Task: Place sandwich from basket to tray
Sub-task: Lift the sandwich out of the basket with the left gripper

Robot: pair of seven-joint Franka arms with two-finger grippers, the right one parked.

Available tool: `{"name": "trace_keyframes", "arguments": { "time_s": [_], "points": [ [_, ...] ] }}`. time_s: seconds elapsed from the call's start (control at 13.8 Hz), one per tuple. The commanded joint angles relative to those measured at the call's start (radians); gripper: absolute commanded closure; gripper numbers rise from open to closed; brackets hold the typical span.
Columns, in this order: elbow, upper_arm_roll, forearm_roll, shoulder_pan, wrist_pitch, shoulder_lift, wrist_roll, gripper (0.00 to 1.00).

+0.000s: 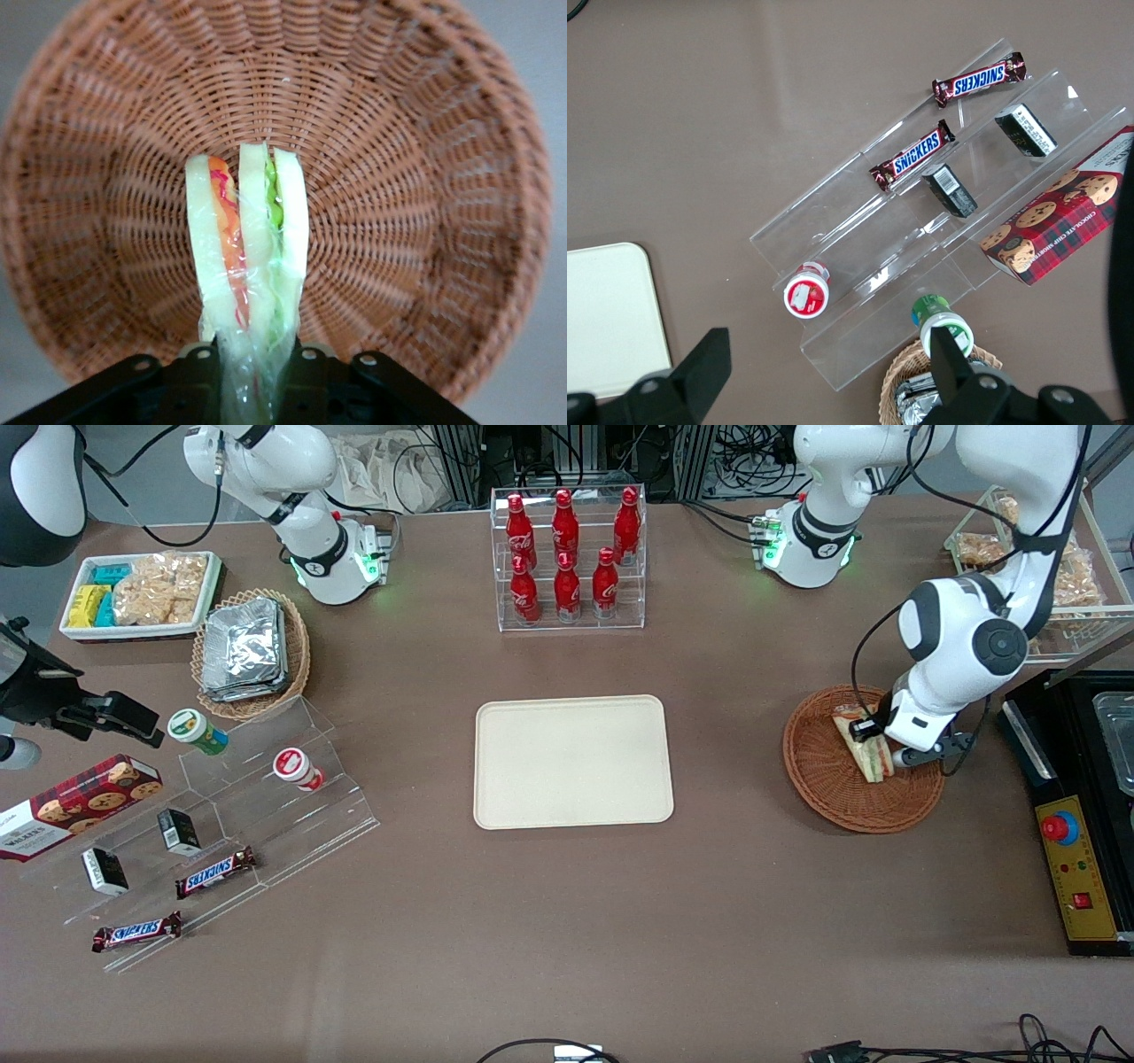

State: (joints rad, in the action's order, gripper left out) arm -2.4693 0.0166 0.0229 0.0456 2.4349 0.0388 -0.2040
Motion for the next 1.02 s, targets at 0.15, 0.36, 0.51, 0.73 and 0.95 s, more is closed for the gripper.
{"name": "trace_keyframes", "arguments": {
  "time_s": [0.15,0.36,0.51,0.73,0.95],
  "points": [
    [0.145,-0.001,-0.020,0.003,-0.316,-0.168,0.018,1.00],
    [0.421,0.000,-0.026,0.002,-0.622,-0.151,0.020,1.00],
    [0.592,0.003,-0.026,-0.006,-0.777,-0.122,0.020,1.00],
    [0.836,0.026,-0.020,-0.015,-0.968,-0.041,0.023,1.00],
    [0.915,0.124,-0.014,-0.015,-1.005,0.001,-0.001,1.00]
  ]
}}
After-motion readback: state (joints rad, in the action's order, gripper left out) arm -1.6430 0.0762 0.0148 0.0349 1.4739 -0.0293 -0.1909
